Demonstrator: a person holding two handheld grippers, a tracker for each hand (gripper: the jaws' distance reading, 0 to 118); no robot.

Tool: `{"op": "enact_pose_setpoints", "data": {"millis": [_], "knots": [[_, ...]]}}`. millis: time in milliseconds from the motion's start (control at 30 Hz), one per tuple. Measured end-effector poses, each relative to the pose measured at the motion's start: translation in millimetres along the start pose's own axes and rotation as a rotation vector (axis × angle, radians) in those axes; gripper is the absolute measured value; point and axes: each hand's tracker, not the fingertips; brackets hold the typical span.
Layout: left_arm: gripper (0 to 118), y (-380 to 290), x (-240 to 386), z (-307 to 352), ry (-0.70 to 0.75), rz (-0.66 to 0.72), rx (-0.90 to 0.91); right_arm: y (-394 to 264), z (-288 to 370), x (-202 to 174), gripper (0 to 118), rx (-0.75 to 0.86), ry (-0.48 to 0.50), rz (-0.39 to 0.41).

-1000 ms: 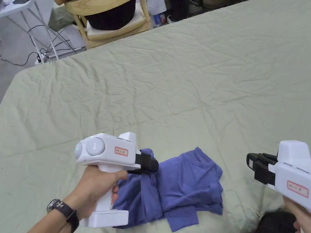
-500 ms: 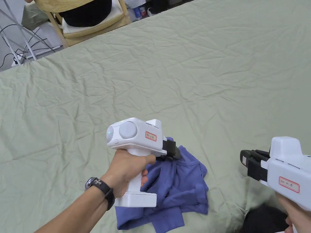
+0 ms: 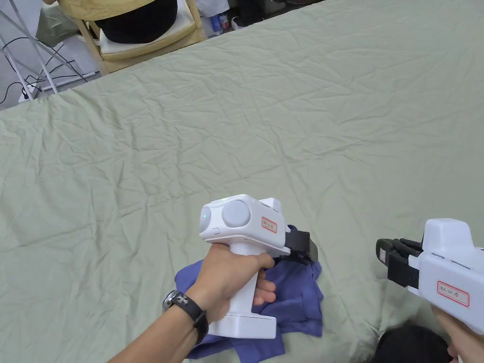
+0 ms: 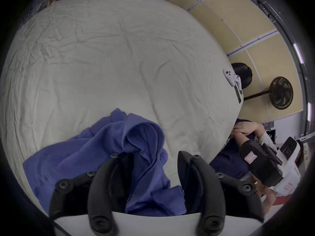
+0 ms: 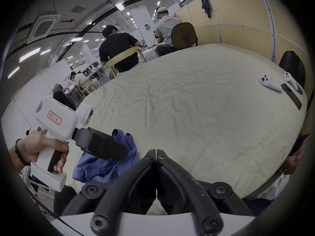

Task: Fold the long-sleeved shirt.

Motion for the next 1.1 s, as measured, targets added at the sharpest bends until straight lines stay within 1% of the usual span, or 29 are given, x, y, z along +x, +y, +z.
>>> {"op": "enact_pose_setpoints", "data": {"millis": [67,100,167,200,233,300,433,500,567,667,767,800,867,900,933,1000,1100], "knots": [[60,0.9,5.1,0.4,-0.014,0.011,-0.001,1.0,1.5,0.1,0,0.0,0.0,0.001],[60,0.3,8.3,-0.4,-0.011,0.001,-0.002,1.2,2.4,-0.1,0,0.001,-0.003,0.002],[59,-2.1,12.9,-0.5,0.043,-0.102,-0.032,2.2,4.5,-0.8,0,0.0,-0.008,0.004],[59,-4.1,17.5,2.8,0.077,-0.163,-0.017,2.5,6.2,-1.4,0,0.002,-0.009,0.009],[59,-5.9,21.1,7.3,0.092,-0.188,0.009,2.8,7.1,-2.0,0,0.003,-0.011,0.012],[60,-7.4,24.3,18.8,0.066,-0.176,0.042,3.3,7.8,-2.8,0,0.005,-0.015,0.014],[59,-7.7,24.2,45.4,-0.063,-0.135,0.09,4.3,9.4,-7.2,0,0.005,-0.017,0.016],[60,-9.1,25.2,56.7,-0.054,-0.132,0.074,5.1,9.8,-10.5,0,0.006,-0.018,0.02],[59,-17.4,22.6,74.3,-0.043,-0.193,0.163,5.8,11.0,-14.1,0,0.007,-0.016,0.025],[58,-32.9,10.6,98.3,0.018,-0.185,0.243,7.0,13.5,-20.7,0,0.011,-0.012,0.038],[56,-56.9,-3.5,120.0,0.105,-0.211,0.334,7.8,16.3,-28.3,0,0.02,-0.006,0.051],[52,-66.9,-8.6,126.5,0.146,-0.225,0.363,8.0,16.9,-30.8,0,0.022,-0.004,0.055],[38,-86.6,-17.3,136.3,0.211,-0.244,0.405,8.4,17.7,-35.6,0,0.023,0.0,0.064],[29,-95.9,-22.4,140.3,0.232,-0.24,0.418,8.3,17.7,-38.1,0,0.022,0.0,0.068],[22,-104.4,-27.2,142.7,0.252,-0.236,0.428,8.1,18.0,-40.5,0,0.022,-0.001,0.07],[6,-120.6,-36.9,147.3,0.254,-0.219,0.434,7.7,19.0,-44.3,0,0.021,0.005,0.078],[0,-138.0,-49.8,150.2,0.279,-0.188,0.44,6.7,20.5,-50.2,0,0.019,0.008,0.09]]}}
